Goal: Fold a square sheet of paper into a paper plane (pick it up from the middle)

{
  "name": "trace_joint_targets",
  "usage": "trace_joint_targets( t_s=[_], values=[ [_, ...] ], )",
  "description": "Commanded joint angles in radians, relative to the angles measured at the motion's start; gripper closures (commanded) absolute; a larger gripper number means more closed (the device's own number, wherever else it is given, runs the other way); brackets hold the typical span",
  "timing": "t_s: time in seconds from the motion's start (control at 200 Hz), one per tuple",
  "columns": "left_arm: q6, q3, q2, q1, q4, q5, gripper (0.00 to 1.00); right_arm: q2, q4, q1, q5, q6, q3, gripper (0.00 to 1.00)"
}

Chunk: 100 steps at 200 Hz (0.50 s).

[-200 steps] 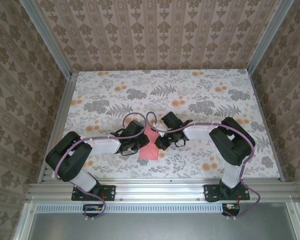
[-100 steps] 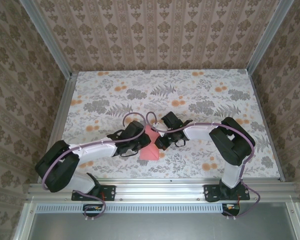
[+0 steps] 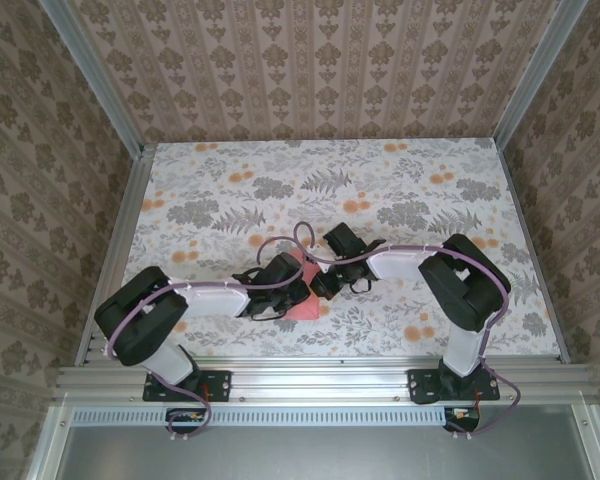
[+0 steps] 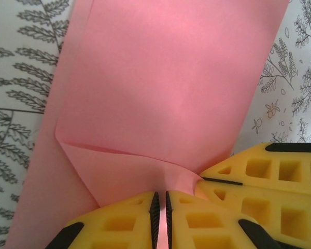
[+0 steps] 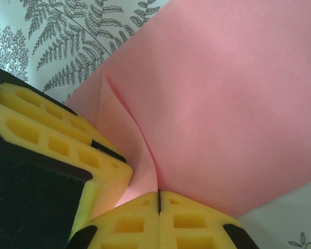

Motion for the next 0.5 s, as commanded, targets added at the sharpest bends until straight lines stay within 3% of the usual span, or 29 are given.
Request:
trace_joint_targets(
  t_s=[0.0, 0.2, 0.375, 0.495],
  values=[
    [-0.032, -0.031, 0.050, -0.021, -0.019, -0.006, 0.84, 0.042, -0.071, -0.001, 0.080, 0.002, -0.010, 0.99],
    [-0.049, -0.065, 0.011, -0.025, -0.034, -0.036, 0.84, 0.005, -0.090, -0.003, 0.084, 0.017, 0.007, 0.93],
    [-0.043, -0.064, 0.003, -0.025, -0.053, -0.044, 0.84, -0.097, -0.124, -0.019, 0.094, 0.079, 0.029, 0.70],
    [-0.041, -0.061, 0.003, -0.025, -0.053, -0.044, 0.85, -0.191, -0.151, -0.048, 0.101, 0.142, 0.013, 0.67]
  ],
)
